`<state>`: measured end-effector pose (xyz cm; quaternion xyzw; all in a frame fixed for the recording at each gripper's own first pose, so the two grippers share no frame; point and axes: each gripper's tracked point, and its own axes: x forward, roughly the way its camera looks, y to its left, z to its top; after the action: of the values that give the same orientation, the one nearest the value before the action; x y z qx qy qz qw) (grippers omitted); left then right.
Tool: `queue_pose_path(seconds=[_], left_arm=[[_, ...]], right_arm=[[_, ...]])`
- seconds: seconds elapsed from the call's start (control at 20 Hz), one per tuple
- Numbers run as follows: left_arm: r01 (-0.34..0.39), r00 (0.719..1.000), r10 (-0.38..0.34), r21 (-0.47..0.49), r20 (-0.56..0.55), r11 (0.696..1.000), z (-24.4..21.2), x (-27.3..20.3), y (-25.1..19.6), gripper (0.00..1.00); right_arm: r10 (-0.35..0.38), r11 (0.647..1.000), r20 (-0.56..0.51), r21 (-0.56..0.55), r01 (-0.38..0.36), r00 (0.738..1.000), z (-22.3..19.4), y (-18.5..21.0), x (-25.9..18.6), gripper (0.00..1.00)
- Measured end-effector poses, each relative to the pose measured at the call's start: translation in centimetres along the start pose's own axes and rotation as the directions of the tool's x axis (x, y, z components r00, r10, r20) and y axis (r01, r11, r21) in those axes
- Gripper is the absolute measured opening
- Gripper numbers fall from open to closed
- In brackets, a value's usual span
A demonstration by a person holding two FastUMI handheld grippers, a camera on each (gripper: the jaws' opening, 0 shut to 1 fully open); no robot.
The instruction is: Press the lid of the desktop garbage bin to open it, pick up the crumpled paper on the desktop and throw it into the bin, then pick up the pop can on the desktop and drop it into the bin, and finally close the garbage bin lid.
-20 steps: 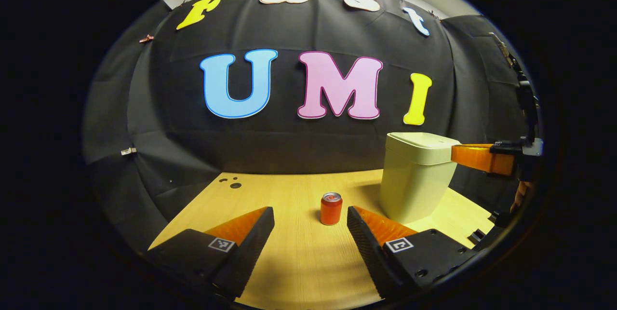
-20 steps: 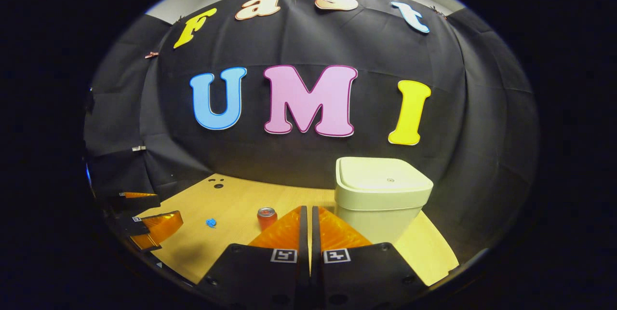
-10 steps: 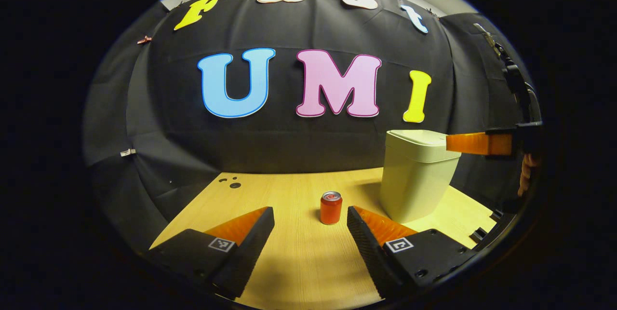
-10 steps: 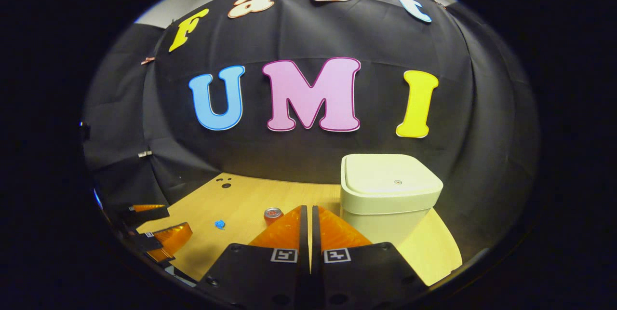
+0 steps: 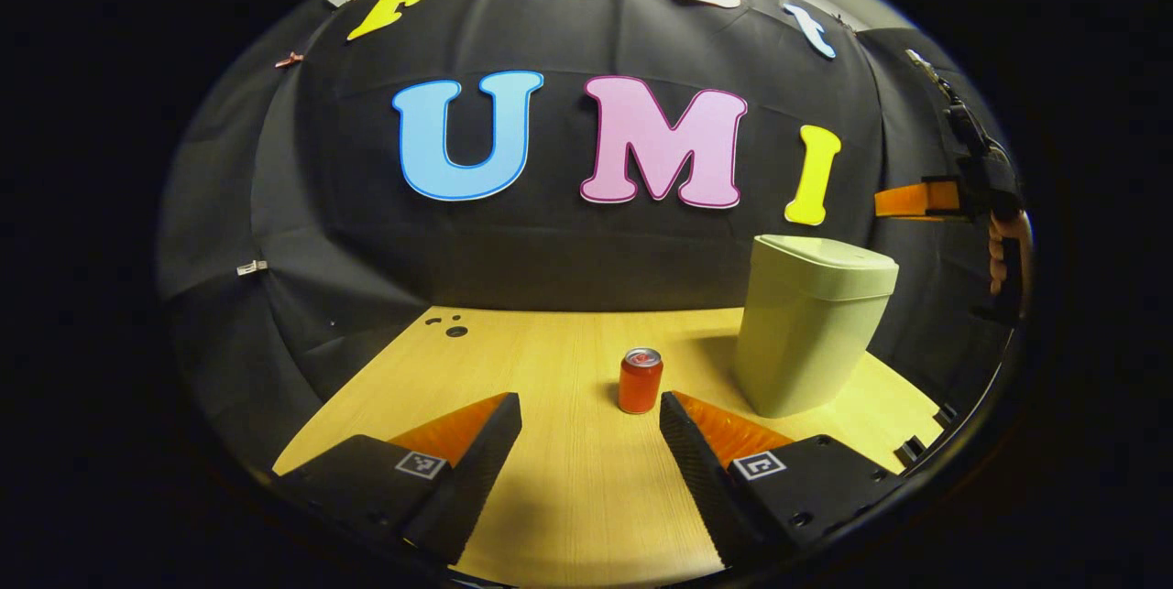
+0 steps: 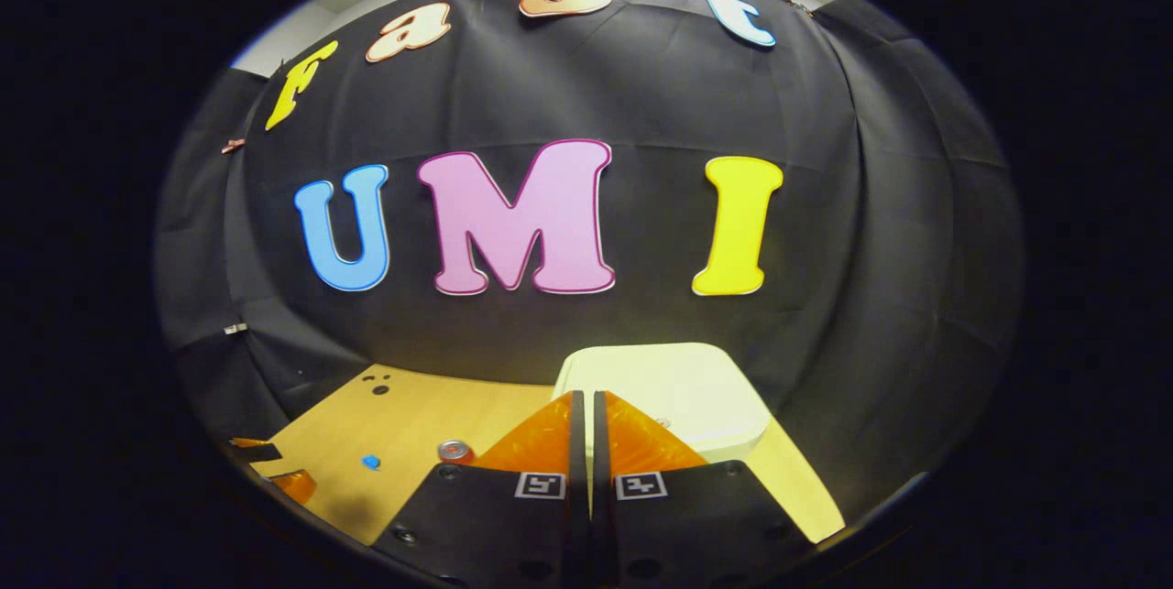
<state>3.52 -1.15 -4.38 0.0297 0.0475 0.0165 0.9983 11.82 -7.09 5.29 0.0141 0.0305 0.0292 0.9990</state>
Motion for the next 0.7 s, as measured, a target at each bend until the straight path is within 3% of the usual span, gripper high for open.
queue_pose_path(seconds=[0.3,0.7], left_arm=[[-0.026,0.999,0.026,-0.010,-0.028,1.000,-0.9,0.4,0.5,0.97],[-0.068,0.996,0.067,-0.029,-0.055,0.997,-1.6,1.0,1.4,0.97]], right_arm=[[-0.068,0.998,-0.037,0.013,0.068,0.997,0.1,-4.0,3.3,0.05],[-0.066,0.997,-0.151,0.036,0.072,0.986,-3.3,-4.8,6.5,0.05]])
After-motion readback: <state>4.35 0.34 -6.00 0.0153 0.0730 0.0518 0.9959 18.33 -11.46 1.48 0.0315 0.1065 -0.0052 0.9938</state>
